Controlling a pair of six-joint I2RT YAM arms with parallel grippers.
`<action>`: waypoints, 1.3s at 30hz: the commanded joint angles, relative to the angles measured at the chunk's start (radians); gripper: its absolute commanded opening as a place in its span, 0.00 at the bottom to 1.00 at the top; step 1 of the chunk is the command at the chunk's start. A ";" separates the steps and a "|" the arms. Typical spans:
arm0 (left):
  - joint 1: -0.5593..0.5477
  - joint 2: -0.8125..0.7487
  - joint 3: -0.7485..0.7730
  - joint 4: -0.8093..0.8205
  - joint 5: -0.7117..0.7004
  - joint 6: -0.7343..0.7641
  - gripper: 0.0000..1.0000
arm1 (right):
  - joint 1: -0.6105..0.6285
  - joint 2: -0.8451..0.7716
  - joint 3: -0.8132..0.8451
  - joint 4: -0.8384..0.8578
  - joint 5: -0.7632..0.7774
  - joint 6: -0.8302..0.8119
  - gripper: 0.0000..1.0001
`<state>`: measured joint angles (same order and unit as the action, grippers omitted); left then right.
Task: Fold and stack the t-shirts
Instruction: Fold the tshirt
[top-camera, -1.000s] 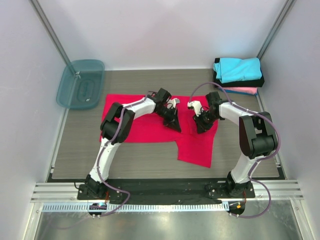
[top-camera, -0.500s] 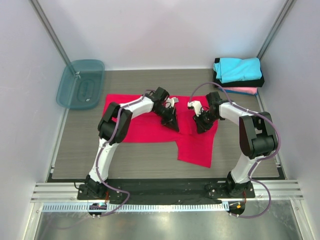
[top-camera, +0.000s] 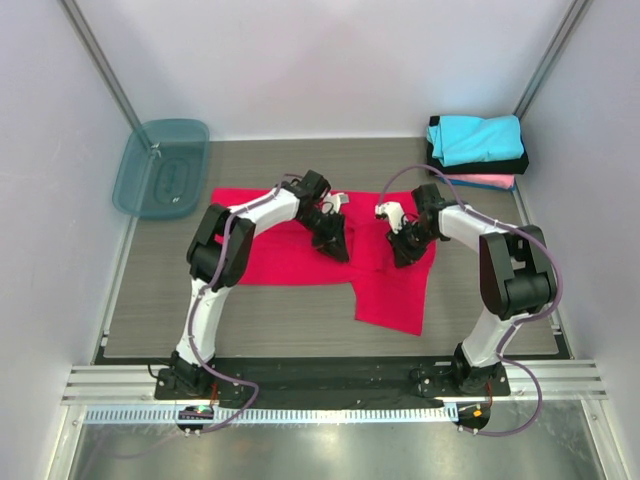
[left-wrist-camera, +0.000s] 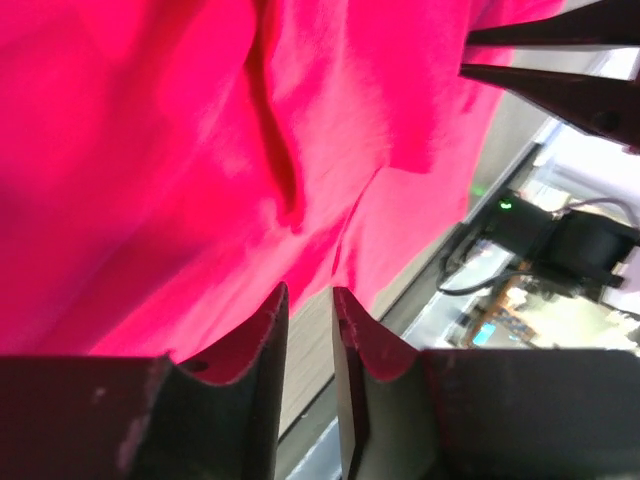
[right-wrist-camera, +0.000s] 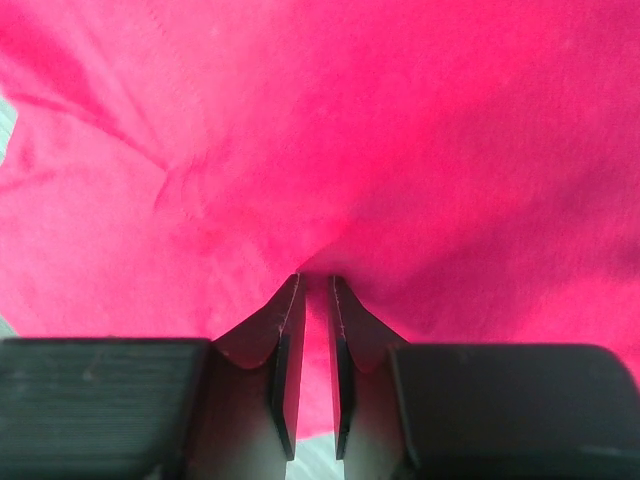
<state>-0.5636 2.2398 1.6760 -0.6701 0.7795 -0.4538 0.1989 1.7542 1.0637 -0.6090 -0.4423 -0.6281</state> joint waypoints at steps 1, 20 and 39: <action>0.014 -0.133 0.063 -0.106 -0.104 0.104 0.26 | 0.000 -0.106 -0.008 -0.032 0.019 -0.038 0.21; 0.200 -0.344 0.002 -0.243 -0.618 0.406 0.52 | 0.004 -0.981 -0.574 -0.442 -0.032 -0.947 0.82; 0.228 -0.413 -0.096 -0.221 -0.666 0.418 0.52 | 0.019 -0.751 -0.515 -0.379 -0.110 -0.992 0.64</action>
<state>-0.3416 1.8717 1.5845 -0.9016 0.1303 -0.0456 0.2081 0.9905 0.5060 -1.0134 -0.5205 -1.6104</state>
